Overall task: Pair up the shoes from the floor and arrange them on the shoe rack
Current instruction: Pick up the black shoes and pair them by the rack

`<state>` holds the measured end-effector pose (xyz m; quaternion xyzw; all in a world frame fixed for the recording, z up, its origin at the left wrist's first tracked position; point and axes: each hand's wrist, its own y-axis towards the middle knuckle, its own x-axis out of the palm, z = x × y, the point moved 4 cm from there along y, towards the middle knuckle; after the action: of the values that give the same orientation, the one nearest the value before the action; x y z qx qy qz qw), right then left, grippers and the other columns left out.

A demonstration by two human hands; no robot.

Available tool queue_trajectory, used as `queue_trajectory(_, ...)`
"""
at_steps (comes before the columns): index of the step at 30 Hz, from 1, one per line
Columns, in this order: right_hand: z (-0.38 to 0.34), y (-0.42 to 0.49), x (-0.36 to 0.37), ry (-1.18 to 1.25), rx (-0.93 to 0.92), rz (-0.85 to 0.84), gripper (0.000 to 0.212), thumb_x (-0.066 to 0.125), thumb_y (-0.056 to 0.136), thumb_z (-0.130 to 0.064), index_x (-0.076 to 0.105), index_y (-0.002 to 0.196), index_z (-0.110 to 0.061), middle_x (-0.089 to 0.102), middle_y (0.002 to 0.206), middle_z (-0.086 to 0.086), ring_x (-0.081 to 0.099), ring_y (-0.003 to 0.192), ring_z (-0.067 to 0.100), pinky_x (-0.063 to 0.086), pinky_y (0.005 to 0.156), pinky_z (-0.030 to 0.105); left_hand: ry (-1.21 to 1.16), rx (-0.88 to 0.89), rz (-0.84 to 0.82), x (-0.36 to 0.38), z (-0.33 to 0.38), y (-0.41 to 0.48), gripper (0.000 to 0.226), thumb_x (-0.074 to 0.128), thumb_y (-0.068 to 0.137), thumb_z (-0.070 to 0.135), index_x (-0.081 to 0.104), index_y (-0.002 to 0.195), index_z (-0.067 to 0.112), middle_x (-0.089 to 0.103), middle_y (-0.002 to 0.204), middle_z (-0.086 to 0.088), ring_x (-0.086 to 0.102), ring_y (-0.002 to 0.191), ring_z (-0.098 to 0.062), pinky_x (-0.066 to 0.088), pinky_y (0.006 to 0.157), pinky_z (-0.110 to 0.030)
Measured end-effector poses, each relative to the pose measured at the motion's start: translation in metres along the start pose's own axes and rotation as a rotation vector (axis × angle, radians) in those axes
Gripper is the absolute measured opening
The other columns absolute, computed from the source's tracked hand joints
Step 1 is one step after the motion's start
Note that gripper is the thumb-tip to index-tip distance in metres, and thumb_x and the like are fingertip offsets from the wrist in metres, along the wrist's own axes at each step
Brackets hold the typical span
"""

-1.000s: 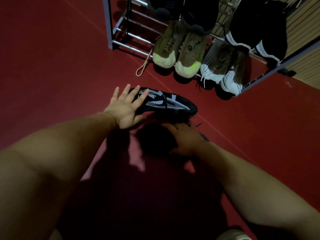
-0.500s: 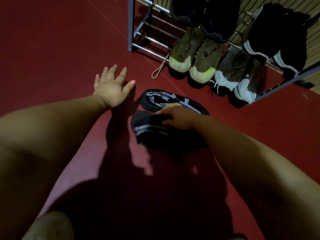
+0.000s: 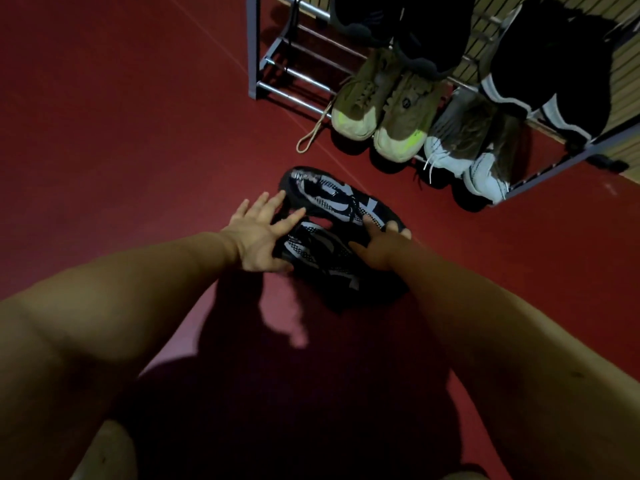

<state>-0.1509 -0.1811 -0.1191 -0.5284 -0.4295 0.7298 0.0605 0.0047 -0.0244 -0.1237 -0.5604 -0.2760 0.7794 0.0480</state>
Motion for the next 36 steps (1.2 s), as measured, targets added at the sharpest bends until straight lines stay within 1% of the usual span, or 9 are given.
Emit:
queue_trajectory(3, -0.003, -0.006, 0.010, -0.062, -0.014, -0.091, 0.081, 0.032, 0.095, -0.059, -0.013, 0.150, -0.021, -0.012, 0.157, 0.019, -0.001, 0.144, 0.042, 0.009, 0.116, 0.049, -0.028, -0.096, 0.052, 0.000, 0.000, 0.007, 0.077, 0.043, 0.094, 0.050, -0.011, 0.149, 0.038, -0.023, 0.156, -0.011, -0.015, 0.144, -0.033, -0.006, 0.115, -0.048)
queue_trajectory(5, -0.004, -0.008, 0.008, -0.016, -0.052, -0.122, 0.082, 0.038, 0.095, -0.055, -0.003, 0.152, -0.014, -0.002, 0.157, 0.020, 0.009, 0.144, 0.039, 0.017, 0.116, 0.046, -0.071, -0.213, 0.068, -0.004, -0.009, 0.010, 0.077, 0.042, 0.095, 0.047, -0.012, 0.148, 0.038, -0.023, 0.156, -0.009, -0.015, 0.145, -0.032, -0.006, 0.117, -0.046)
queue_trajectory(9, 0.005, -0.005, -0.009, 0.096, -0.104, 0.163, 0.062, 0.048, 0.093, -0.048, 0.034, 0.142, -0.012, 0.036, 0.145, 0.014, 0.037, 0.130, 0.031, 0.035, 0.102, 0.037, -0.168, -0.446, 0.075, -0.004, -0.019, 0.010, 0.076, 0.052, 0.092, 0.043, 0.008, 0.152, 0.027, 0.008, 0.156, -0.015, 0.019, 0.140, -0.037, 0.025, 0.111, -0.045)
queue_trajectory(13, 0.014, -0.001, 0.006, 0.227, -0.002, 0.190, 0.083, 0.054, 0.088, -0.054, 0.008, 0.150, -0.026, 0.004, 0.155, 0.016, 0.015, 0.141, 0.039, 0.023, 0.112, 0.046, -0.337, -0.454, 0.109, -0.002, -0.012, 0.017, 0.030, 0.051, 0.091, 0.017, 0.060, 0.117, 0.007, 0.061, 0.119, -0.018, 0.061, 0.102, -0.035, 0.048, 0.084, -0.038)
queue_trajectory(18, 0.008, 0.006, 0.006, 0.361, 0.007, 0.179, 0.096, 0.064, 0.081, -0.054, 0.005, 0.151, -0.025, 0.000, 0.155, 0.019, 0.014, 0.142, 0.039, 0.023, 0.115, 0.048, -0.354, -0.439, 0.198, -0.022, -0.026, 0.034, 0.024, 0.050, 0.092, 0.008, 0.066, 0.109, 0.003, 0.067, 0.105, -0.018, 0.064, 0.091, -0.033, 0.048, 0.076, -0.036)
queue_trajectory(20, 0.004, 0.004, 0.008, 0.318, 0.004, 0.158, 0.099, 0.063, 0.081, -0.055, 0.002, 0.152, -0.024, -0.002, 0.155, 0.022, 0.010, 0.142, 0.039, 0.018, 0.114, 0.048, -0.369, -0.471, 0.259, -0.039, -0.040, 0.045, 0.024, 0.050, 0.092, 0.008, 0.066, 0.109, 0.003, 0.066, 0.107, -0.019, 0.063, 0.089, -0.034, 0.048, 0.076, -0.036)
queue_trajectory(26, -0.022, -0.006, 0.022, 0.373, -0.039, 0.210, 0.094, 0.064, 0.083, -0.045, 0.003, 0.151, -0.023, 0.001, 0.153, 0.024, 0.014, 0.137, 0.043, 0.017, 0.112, 0.048, -0.787, -0.589, 0.581, -0.091, -0.085, 0.052, 0.050, 0.048, 0.097, 0.027, 0.035, 0.146, 0.019, 0.023, 0.153, -0.009, 0.038, 0.134, -0.030, 0.029, 0.113, -0.032)
queue_trajectory(32, -0.039, -0.005, 0.019, 0.412, -0.153, 0.326, 0.089, 0.065, 0.082, -0.044, 0.010, 0.150, -0.026, 0.004, 0.152, 0.022, 0.013, 0.137, 0.039, 0.016, 0.113, 0.048, -0.773, -0.695, 0.214, -0.008, -0.028, 0.017, 0.096, 0.059, 0.084, 0.056, -0.005, 0.151, 0.030, 0.014, 0.153, -0.021, 0.018, 0.141, -0.039, 0.021, 0.116, -0.046)
queue_trajectory(36, -0.039, -0.003, 0.013, 0.414, -0.221, 0.427, 0.083, 0.066, 0.081, -0.047, 0.022, 0.148, -0.026, 0.014, 0.151, 0.019, 0.020, 0.135, 0.038, 0.021, 0.111, 0.046, -0.634, -0.569, 0.117, 0.018, 0.010, 0.012, 0.117, 0.066, 0.071, 0.065, -0.020, 0.146, 0.038, -0.018, 0.156, -0.018, -0.009, 0.145, -0.035, 0.007, 0.119, -0.044)
